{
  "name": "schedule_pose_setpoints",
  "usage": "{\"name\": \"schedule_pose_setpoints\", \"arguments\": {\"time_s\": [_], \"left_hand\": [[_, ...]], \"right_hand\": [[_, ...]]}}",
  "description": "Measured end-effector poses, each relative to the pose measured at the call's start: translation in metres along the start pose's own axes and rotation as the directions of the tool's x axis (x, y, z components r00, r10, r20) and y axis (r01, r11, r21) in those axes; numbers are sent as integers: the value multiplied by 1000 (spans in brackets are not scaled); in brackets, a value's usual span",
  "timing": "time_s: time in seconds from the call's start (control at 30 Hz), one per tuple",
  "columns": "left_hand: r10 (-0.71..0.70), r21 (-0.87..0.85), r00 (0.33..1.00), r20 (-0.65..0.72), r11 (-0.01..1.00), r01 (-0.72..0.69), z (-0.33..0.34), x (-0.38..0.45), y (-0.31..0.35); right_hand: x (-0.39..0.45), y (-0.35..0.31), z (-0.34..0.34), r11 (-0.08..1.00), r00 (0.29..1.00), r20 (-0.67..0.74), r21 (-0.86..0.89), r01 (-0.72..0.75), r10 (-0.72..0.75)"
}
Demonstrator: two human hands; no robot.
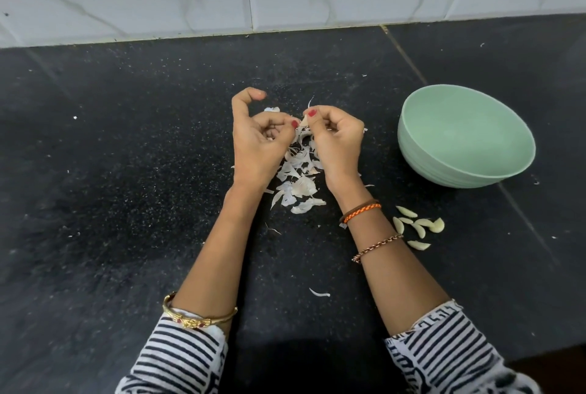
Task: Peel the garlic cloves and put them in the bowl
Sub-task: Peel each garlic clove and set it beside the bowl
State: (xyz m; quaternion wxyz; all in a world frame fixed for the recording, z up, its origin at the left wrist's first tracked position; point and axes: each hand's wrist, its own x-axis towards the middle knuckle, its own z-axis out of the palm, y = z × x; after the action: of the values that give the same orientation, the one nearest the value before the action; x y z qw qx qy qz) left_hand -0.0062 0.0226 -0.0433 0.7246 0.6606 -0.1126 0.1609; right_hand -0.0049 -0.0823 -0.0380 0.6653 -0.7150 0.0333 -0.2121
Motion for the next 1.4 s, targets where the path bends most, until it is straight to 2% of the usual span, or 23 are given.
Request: {"name": "schedule_pose_setpoints", "arguments": {"time_s": [0.13, 0.3, 0.8, 1.2, 1.4], "left_hand": [[-23, 83, 996, -87, 996, 30, -4, 2, 1], [-24, 254, 999, 28, 967, 16, -3, 1, 3], [-33, 468, 996, 85, 884, -11, -8, 1, 0], [30, 446, 996, 83, 893, -64, 0, 0, 0], [7, 332, 1000, -23, 943, 1, -2, 2, 3]], "right_hand": [[0, -3, -1, 996, 998, 30, 72, -57, 55], [0, -4, -2, 991, 993, 77, 92, -98, 91], [2, 3, -3, 991, 995, 98, -131, 27, -14], [3, 0, -5, 997, 997, 76, -74, 13, -7], [3, -1, -5, 991, 973, 208, 68, -115, 99]]}}
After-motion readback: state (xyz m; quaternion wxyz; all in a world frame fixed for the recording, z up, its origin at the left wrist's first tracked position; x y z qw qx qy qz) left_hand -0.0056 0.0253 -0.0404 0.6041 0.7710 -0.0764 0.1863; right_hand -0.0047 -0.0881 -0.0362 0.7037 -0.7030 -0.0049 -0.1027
